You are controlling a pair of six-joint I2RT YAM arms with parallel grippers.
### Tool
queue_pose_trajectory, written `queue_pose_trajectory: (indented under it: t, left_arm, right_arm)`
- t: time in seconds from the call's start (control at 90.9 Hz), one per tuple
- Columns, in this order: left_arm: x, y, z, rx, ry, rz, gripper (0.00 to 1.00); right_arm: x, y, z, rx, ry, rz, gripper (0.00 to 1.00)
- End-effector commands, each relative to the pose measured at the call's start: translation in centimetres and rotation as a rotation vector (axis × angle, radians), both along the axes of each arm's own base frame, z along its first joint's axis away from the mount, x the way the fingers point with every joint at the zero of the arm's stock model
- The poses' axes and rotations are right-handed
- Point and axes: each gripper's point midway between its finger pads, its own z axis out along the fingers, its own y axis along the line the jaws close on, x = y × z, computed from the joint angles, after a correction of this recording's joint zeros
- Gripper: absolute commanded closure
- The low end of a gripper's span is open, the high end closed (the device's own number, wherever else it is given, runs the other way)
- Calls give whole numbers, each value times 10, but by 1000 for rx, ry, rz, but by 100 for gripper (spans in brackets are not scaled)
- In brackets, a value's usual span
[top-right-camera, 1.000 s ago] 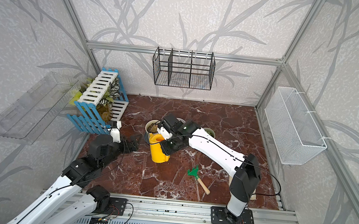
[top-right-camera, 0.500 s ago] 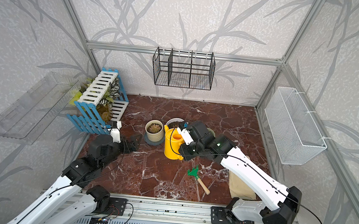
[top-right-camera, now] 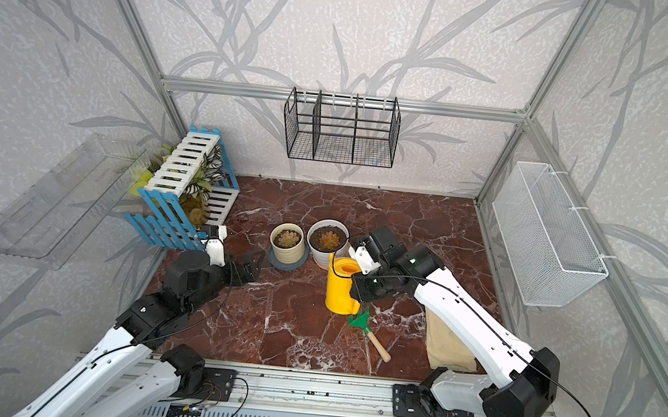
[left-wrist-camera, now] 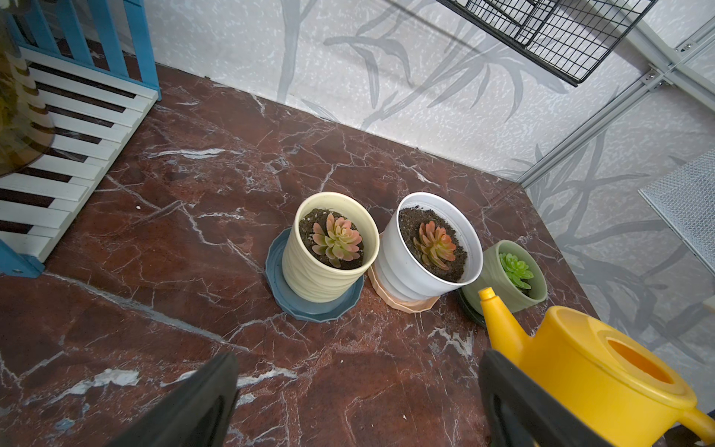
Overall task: Water the succulent around the soil edge
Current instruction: Water the soil of the potted plant with water.
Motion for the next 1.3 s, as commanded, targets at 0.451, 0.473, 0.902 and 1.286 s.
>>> queue_pose_trajectory:
  t: [0.451,0.473,0.902,1.286]
  left_arm:
    - [0,1,-4,11,-4,-3,0]
    - [0,1,-4,11,-3,-3,0]
    - [0,0,-5,10,0,-7,0]
    - [1,-1,-6,11,4,-12,0]
  right_arm:
    - [15,29,21,87,2,24,100]
    - [15,29,21,87,3,25,100]
    - [24,12,16,10,-29,-21,100]
    - [30,-11,13,-27,-31,-66,100]
